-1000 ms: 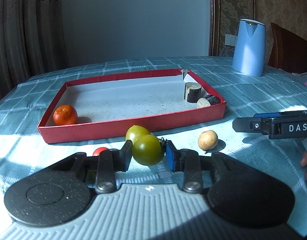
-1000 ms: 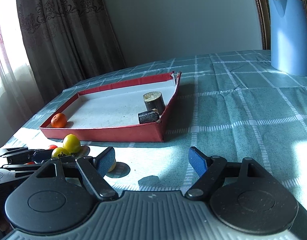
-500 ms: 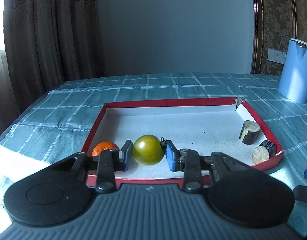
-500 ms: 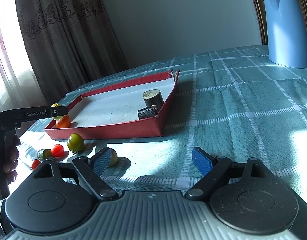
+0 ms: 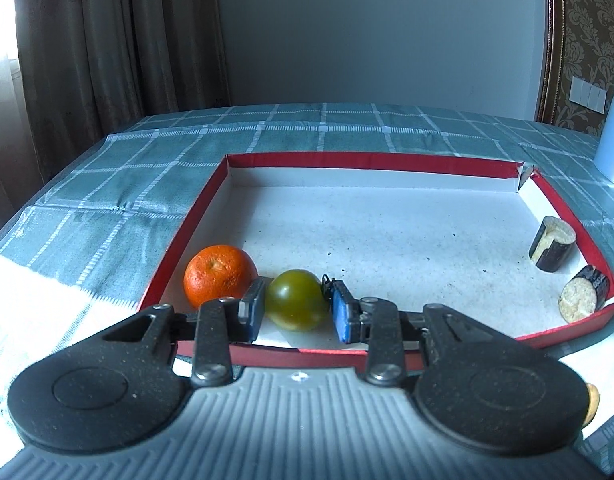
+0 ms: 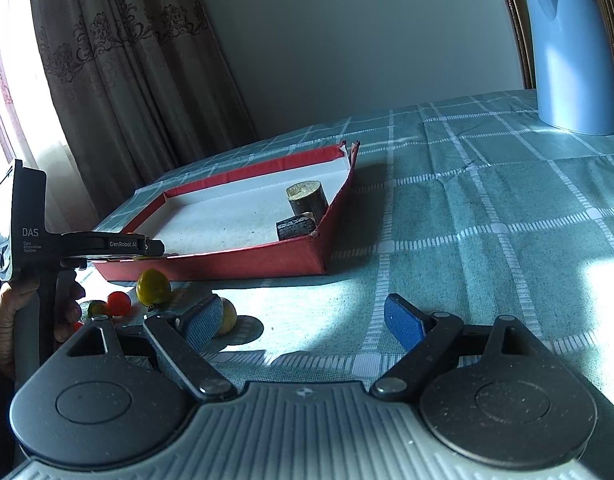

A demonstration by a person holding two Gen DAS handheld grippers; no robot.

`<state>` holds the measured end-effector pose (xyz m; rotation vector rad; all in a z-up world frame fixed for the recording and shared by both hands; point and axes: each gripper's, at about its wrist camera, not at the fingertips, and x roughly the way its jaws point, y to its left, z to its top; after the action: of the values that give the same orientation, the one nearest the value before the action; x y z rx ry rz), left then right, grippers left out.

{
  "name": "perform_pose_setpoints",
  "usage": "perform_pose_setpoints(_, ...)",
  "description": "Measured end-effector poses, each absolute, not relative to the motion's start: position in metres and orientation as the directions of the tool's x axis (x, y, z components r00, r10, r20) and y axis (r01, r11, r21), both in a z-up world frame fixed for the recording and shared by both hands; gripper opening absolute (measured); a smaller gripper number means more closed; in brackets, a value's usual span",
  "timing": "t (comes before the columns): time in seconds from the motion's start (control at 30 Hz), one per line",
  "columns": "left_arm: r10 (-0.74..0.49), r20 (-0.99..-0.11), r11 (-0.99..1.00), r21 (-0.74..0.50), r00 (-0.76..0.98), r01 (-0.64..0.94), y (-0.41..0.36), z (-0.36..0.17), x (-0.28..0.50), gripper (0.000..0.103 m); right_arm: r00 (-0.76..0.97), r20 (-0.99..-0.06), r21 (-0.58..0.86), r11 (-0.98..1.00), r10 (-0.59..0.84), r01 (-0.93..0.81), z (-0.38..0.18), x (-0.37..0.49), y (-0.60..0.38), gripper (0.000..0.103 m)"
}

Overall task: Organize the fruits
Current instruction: 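Lower the green tomato into the red tray and open the left gripper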

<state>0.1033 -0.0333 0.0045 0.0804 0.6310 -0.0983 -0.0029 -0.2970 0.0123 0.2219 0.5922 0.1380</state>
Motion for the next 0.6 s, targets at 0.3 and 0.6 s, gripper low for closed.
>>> perform_pose_setpoints(0.3,-0.097,-0.596,0.991,0.015,0.797,0.133,-0.028,0.008,0.101,0.036,0.821,-0.537,0.249,0.966,0.192,-0.063,0.012,-0.002,-0.298,0.088)
perform_pose_setpoints(0.6,-0.144,-0.485,0.989,-0.050,0.863,0.137,-0.009,0.038,0.074,0.040,0.821,-0.534,0.271,0.961,0.204,-0.063,0.012,-0.002,-0.301,0.088)
